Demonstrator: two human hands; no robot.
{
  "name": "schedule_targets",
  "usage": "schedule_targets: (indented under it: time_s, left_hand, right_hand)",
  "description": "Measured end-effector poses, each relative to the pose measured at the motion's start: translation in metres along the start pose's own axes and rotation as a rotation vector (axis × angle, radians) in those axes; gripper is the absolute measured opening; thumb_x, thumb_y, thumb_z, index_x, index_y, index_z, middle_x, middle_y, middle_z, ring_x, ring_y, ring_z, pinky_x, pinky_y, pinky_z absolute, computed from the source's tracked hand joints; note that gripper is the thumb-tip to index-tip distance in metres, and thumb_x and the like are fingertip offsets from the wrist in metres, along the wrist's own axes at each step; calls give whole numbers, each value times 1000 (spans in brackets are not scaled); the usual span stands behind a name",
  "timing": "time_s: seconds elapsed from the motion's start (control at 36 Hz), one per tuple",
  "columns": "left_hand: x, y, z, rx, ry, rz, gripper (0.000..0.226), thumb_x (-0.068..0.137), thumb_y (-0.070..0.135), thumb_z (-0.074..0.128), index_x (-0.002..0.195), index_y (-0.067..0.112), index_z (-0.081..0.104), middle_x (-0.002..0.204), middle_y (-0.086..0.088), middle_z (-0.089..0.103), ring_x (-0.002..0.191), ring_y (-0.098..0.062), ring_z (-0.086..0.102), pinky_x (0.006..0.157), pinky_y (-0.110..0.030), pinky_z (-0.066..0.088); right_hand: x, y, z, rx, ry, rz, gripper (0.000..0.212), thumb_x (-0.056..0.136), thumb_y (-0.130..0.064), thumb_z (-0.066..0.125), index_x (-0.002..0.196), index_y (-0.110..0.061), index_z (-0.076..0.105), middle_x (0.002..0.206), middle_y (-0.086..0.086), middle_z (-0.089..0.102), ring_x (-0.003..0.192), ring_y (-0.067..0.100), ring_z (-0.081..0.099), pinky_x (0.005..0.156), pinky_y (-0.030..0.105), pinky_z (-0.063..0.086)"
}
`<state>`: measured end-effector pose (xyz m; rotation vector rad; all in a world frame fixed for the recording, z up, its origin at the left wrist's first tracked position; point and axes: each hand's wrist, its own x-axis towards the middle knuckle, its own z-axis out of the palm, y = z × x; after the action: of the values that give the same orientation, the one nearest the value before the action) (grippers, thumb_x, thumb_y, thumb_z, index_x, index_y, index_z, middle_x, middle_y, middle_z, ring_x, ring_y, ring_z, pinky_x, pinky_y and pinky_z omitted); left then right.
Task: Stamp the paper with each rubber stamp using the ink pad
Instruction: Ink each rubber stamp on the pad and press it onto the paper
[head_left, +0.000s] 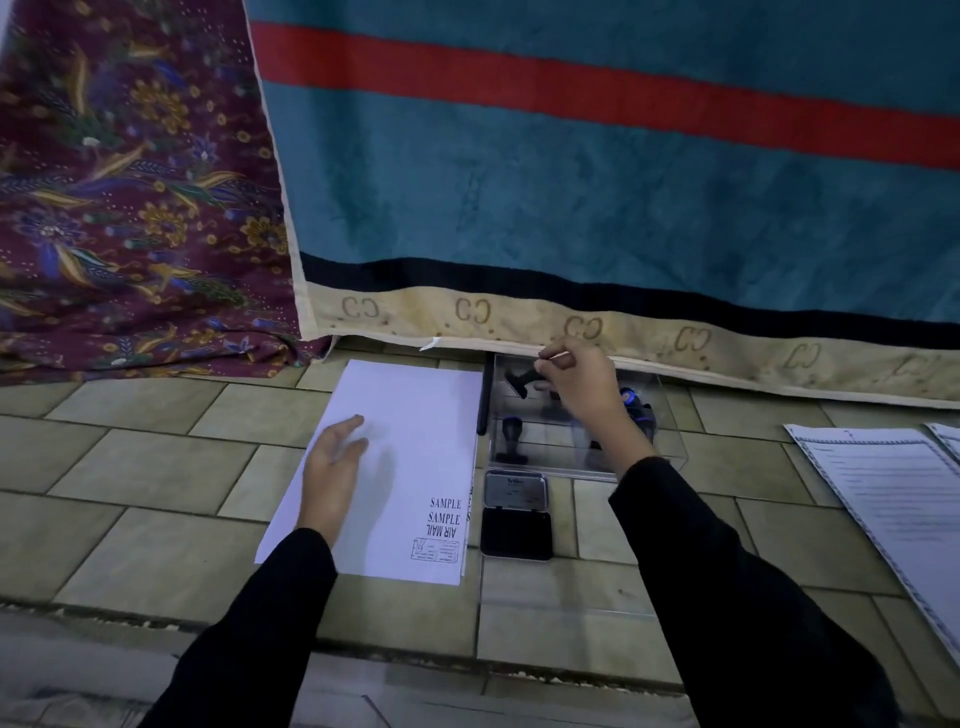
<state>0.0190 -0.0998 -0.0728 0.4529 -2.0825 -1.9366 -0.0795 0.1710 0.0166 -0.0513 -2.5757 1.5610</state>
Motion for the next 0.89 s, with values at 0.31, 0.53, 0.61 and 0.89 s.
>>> schedule_targets:
  time_s: [0.31,0.53,0.61,0.89]
  left_hand:
    - [-22,11,11,114,-93,282,31,94,13,58,107,41,62,130,23,57,135,9,33,99,-5,31]
    - [-51,-7,43,716,-583,499,79,68,81,55,136,42,43,147,27,33,140,8,16,119,-28,10]
    - [-54,-12,52,778,-584,569,92,64,83,57,140,33,42,148,21,38,141,5,16,118,-26,5]
    - [-54,-18,57,827,-549,573,98,58,86,55,139,32,45,146,19,43,138,7,16,120,-30,8]
  right_hand:
    - [-110,11,-6,-288,-160,-211,24,80,-12,71,103,-17,70,92,-2,67,74,5,64,73,8,51]
    - [-145,19,-7,-343,-207,-315,23,80,-7,69,103,-9,69,99,10,67,79,18,66,80,26,57]
    - [-149,19,-6,-370,-218,-341,24,81,-9,68,106,-9,68,103,9,67,83,20,66,82,29,56]
    - [-153,19,2,-425,-250,-364,26,83,-13,68,108,-10,69,106,8,67,84,21,66,83,26,53]
